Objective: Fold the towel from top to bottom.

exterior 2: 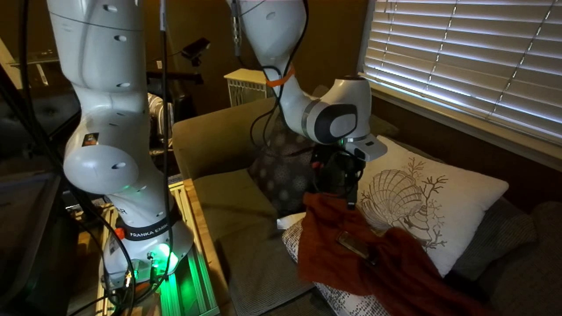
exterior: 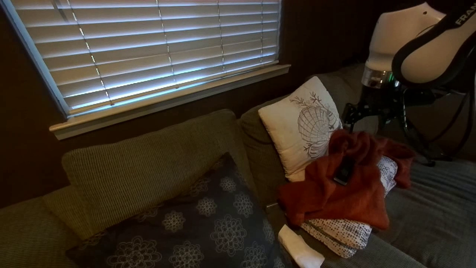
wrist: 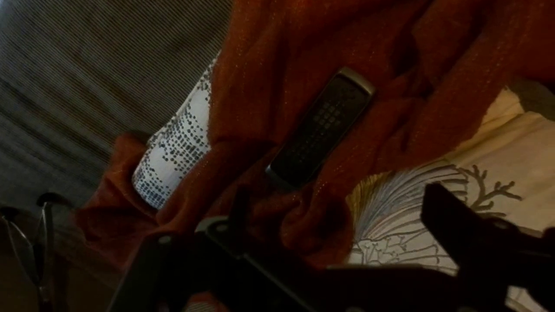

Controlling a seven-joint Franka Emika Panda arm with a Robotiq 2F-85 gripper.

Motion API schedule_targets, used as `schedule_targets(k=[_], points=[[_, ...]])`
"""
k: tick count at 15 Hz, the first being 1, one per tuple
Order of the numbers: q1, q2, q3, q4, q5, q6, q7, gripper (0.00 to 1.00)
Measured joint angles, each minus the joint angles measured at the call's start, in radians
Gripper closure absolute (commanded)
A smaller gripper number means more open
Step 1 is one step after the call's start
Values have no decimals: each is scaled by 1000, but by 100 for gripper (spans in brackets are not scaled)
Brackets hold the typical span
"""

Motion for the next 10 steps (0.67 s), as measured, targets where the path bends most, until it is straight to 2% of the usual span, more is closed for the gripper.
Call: schedule_targets(k=[4,7,10], points=[[35,92,-36,25,34,141,-28,0],[35,164,-31,56,156,203,-133,0],[30,230,-25,106,265,207,-236,0]])
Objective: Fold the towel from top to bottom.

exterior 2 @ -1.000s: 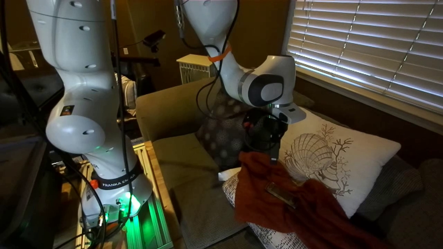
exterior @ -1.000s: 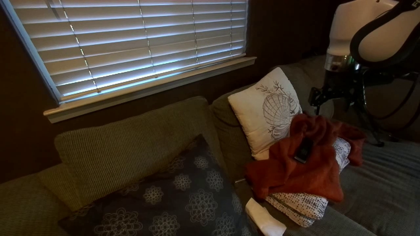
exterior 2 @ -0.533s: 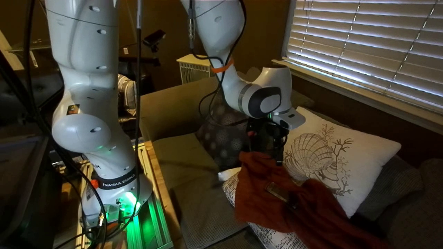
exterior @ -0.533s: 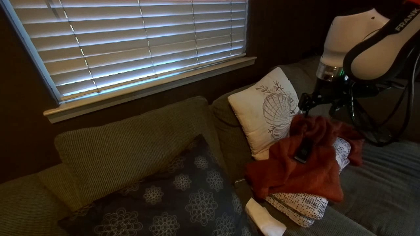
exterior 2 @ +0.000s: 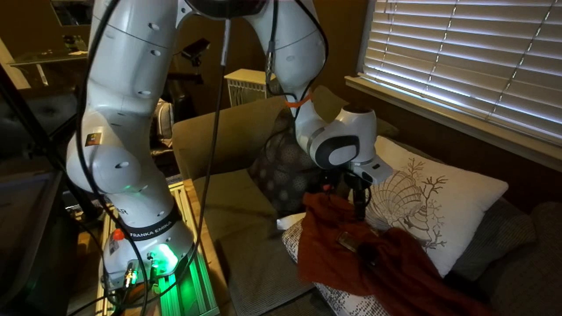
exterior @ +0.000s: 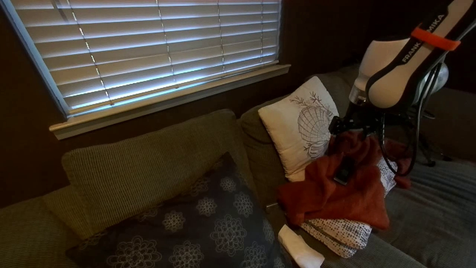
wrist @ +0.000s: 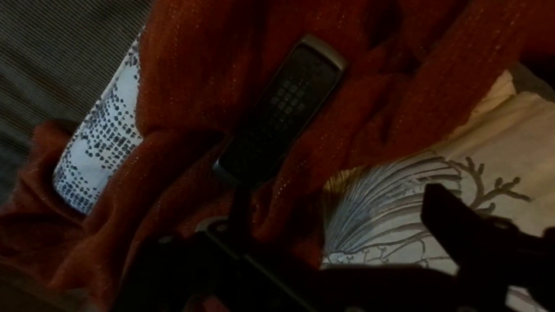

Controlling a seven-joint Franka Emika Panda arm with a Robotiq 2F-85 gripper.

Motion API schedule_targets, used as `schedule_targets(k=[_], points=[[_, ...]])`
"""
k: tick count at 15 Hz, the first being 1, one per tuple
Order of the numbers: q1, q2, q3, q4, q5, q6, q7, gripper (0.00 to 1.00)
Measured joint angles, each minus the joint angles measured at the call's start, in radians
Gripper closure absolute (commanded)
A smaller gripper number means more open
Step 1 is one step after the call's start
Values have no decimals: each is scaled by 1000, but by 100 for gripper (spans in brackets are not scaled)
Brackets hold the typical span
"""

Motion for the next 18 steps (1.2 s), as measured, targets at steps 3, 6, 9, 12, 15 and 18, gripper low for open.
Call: schedule_targets(k=[3,6,9,12,15,18], points=[[-6,62,4,64,77,-20,-88,0],[-6,117,7,140,115,-82,-143,0],[-10,167,17,217,134,-151,-177,0],[-17,213,31,286,143,-205,-197,0],[-18,260,43,346,152,-235,-208,0],[-18,304,55,398,159,-254,-209,0]])
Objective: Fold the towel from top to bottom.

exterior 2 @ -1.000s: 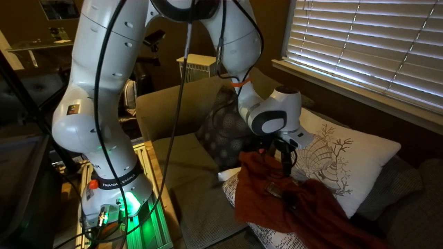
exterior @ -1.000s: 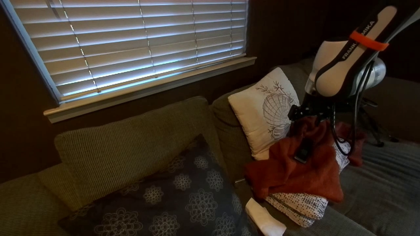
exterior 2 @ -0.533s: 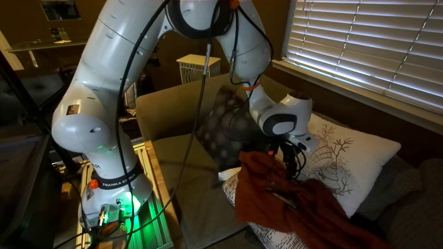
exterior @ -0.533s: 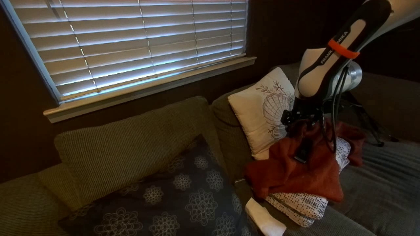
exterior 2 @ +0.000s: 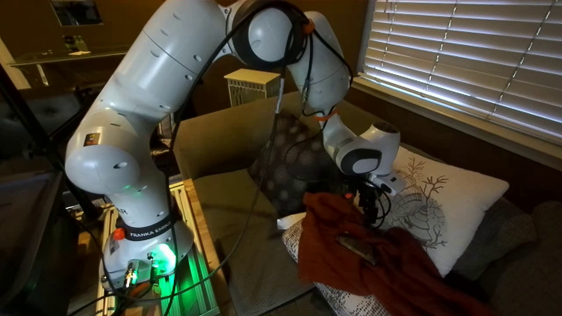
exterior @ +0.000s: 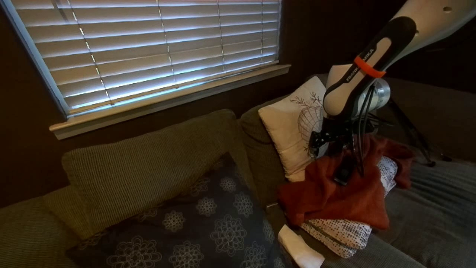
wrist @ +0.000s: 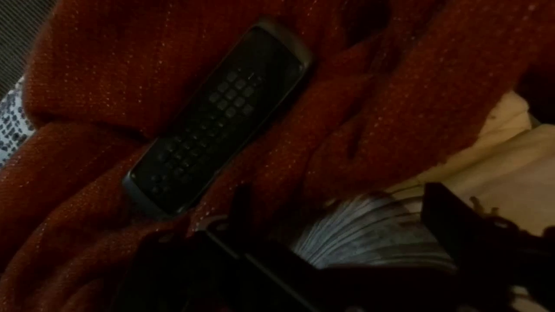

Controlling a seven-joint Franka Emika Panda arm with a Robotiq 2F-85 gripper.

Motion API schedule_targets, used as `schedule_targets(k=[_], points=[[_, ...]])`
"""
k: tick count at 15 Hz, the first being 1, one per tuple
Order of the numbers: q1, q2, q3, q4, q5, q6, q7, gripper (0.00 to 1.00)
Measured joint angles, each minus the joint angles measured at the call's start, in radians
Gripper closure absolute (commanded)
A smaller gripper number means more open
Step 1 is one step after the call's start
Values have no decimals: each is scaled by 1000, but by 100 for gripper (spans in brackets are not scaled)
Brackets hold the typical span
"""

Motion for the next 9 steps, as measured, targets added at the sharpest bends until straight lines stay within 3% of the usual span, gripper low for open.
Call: schedule_targets(k=[2,3,5,9], points=[[0,25,9,29,8,-8,0,6],[0,36,14,41,11,-14,0,26],[0,53,21,65,18,-31,-1,30],[-1,75,27,100,27,-74,-6,60]])
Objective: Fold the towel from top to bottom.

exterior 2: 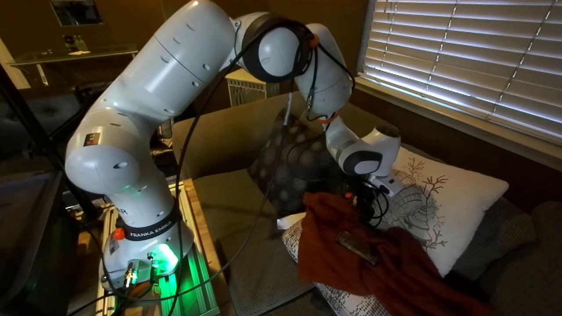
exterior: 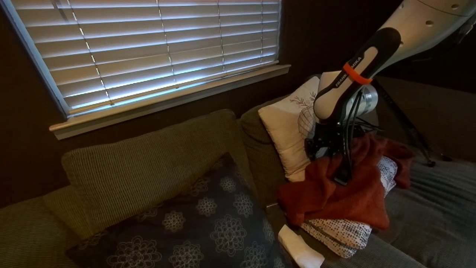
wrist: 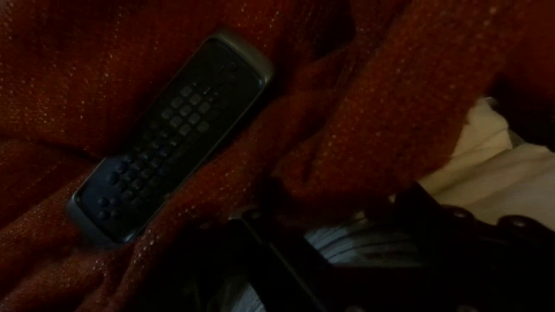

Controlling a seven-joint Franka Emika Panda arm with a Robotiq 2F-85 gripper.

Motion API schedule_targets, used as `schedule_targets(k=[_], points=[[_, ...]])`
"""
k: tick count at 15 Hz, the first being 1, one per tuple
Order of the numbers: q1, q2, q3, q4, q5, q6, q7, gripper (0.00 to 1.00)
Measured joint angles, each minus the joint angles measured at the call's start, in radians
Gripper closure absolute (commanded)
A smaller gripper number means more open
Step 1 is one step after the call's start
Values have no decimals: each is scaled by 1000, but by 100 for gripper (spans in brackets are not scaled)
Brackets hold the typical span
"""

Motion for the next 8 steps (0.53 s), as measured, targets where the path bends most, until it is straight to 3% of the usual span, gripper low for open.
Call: schedule_targets(k=[5,8], points=[[-4,8,0,24,0,-57,-4,95],[-8,8,0,27,0,-68,-5,100]])
